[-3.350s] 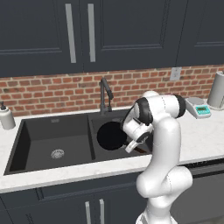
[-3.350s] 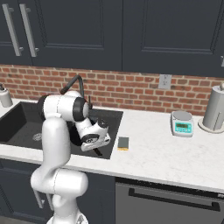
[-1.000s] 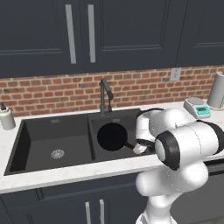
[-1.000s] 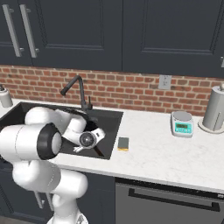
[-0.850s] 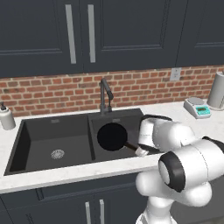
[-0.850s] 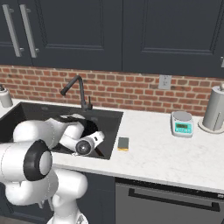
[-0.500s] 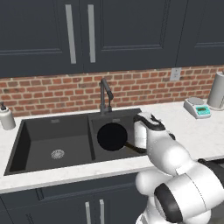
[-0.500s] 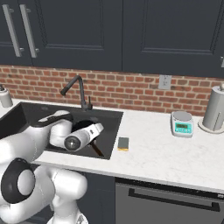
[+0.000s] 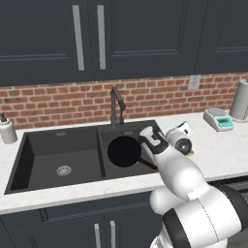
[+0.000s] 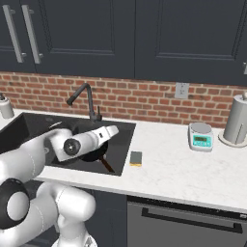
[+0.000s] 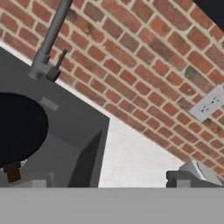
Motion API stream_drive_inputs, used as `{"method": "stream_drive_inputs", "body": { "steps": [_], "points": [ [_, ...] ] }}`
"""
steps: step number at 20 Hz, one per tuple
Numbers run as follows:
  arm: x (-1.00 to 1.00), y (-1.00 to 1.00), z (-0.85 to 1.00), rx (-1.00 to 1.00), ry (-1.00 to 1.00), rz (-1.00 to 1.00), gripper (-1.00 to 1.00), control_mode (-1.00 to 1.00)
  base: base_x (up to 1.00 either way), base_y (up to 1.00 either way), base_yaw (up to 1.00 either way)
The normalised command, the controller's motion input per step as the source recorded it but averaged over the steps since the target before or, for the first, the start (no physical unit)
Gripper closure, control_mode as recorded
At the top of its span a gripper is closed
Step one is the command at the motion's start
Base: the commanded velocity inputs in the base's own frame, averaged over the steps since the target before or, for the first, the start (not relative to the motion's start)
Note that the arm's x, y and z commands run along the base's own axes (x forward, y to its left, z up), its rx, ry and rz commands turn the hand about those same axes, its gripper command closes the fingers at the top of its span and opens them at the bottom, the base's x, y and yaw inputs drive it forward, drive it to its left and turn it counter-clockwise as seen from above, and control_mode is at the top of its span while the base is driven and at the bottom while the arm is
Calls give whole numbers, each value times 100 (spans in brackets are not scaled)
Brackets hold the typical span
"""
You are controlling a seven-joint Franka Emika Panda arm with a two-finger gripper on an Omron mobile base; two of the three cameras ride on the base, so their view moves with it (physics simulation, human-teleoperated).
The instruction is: Pick the pan and sponge and place them into the sink. Then turn on the water.
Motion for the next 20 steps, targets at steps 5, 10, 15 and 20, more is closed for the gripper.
{"method": "stream_drive_inputs", "body": {
  "steps": [5, 10, 15, 20],
  "points": [
    [-48, -65, 89, 10, 28, -1, -100, -100, 0, 0, 0],
    [-76, -58, 72, 19, 31, 0, -100, -100, 0, 0, 0],
    [-83, -47, 61, 24, 33, 0, -100, -100, 0, 0, 0],
    [-62, -43, 47, 27, 48, 5, -100, -100, 0, 0, 0]
  ]
}}
